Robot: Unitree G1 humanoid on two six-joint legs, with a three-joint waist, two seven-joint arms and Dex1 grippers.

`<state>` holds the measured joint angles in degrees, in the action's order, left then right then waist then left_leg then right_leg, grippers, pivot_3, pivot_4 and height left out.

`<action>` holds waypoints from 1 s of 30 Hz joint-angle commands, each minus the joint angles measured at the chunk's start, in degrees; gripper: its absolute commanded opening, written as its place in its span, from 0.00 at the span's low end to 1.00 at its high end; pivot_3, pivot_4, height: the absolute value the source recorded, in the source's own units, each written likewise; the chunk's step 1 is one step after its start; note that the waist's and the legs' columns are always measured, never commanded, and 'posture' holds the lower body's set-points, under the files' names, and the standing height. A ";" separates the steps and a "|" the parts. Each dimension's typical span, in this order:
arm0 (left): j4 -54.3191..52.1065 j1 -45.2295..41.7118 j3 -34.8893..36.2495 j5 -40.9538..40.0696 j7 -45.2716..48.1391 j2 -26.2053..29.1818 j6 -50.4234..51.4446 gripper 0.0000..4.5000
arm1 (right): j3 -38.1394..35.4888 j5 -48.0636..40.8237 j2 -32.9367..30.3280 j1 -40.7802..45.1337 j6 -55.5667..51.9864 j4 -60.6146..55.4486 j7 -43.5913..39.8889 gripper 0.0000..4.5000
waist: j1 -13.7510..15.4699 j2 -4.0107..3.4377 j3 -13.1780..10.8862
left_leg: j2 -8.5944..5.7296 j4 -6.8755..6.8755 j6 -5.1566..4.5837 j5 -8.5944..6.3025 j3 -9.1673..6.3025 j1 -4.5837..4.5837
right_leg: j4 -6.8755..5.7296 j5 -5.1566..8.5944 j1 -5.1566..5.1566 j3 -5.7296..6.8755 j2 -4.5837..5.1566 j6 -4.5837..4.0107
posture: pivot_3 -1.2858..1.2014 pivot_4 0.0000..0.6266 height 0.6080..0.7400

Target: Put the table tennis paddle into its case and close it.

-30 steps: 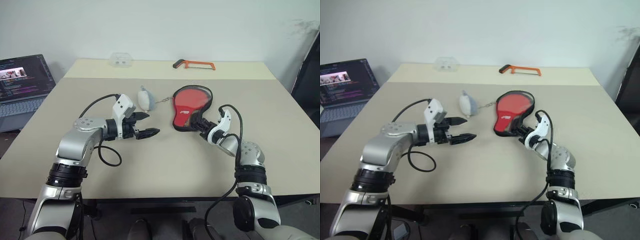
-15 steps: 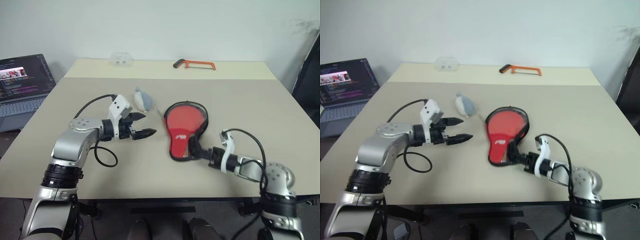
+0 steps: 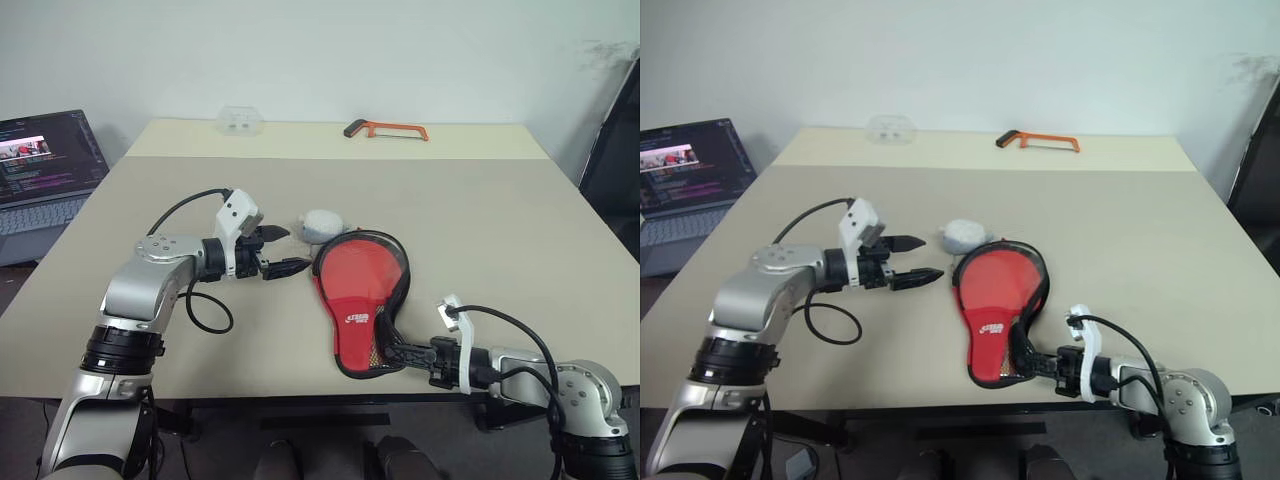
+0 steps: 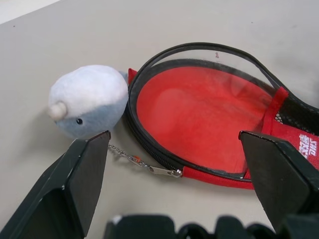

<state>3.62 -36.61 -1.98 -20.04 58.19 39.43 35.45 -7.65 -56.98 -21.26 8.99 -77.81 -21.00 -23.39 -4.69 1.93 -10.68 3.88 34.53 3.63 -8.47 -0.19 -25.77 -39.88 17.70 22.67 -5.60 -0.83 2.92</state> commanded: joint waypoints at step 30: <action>-1.39 -0.60 0.81 -0.04 -0.17 0.83 -1.17 1.00 | -5.70 -13.91 11.87 -10.26 -9.68 -4.98 17.59 0.00 | 0.00 0.71 0.50 | 0.16 -0.38 0.01 -0.01 -0.10 0.14 | -0.01 0.23 -0.02 0.17 -0.10 -0.38 | 0.52 0.24 1.00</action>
<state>3.58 -36.59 -1.97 -20.02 58.06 39.87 35.42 -15.65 -68.80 -9.98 0.69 -84.20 -26.85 -6.36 -4.69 2.65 -10.17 4.05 34.14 3.63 -8.47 -0.29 -25.63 -39.89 17.93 22.64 -5.42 -0.93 2.54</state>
